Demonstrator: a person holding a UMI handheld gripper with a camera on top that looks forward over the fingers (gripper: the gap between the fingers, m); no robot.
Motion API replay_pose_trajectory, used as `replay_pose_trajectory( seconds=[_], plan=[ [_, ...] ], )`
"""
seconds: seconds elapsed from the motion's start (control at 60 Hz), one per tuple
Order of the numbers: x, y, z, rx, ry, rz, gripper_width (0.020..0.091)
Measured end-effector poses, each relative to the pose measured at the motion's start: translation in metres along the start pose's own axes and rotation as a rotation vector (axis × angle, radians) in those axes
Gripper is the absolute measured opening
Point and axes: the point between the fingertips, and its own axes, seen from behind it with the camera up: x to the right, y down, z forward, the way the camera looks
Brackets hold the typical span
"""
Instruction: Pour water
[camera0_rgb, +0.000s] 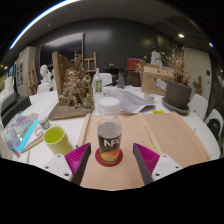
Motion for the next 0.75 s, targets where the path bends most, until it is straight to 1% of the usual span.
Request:
replay_pose_trajectory(
  seconds=[0.15, 0.267, 0.35, 0.5, 0.567, 0.65, 0.75],
  plan=[
    [-0.018, 0.000, -0.083, -0.050, 0.009, -0.037, 0.0858],
    [-0.040, 0.005, -0.139, -0.065, -0.012, -0.068, 0.0857],
    [-0.050, 0.013, -0.170, -0.073, 0.003, -0.087, 0.0856],
    [-0.058, 0.018, -0.192, -0.062, 0.020, -0.096, 0.0855],
    [-0.061, 0.024, -0.194, -0.075, 0.008, -0.065, 0.0854],
    [-0.057, 0.028, -0.196, -0.083, 0.026, -0.084, 0.0855],
    [-0.056, 0.022, -0.196, -0.077, 0.023, -0.091, 0.0856]
  ],
)
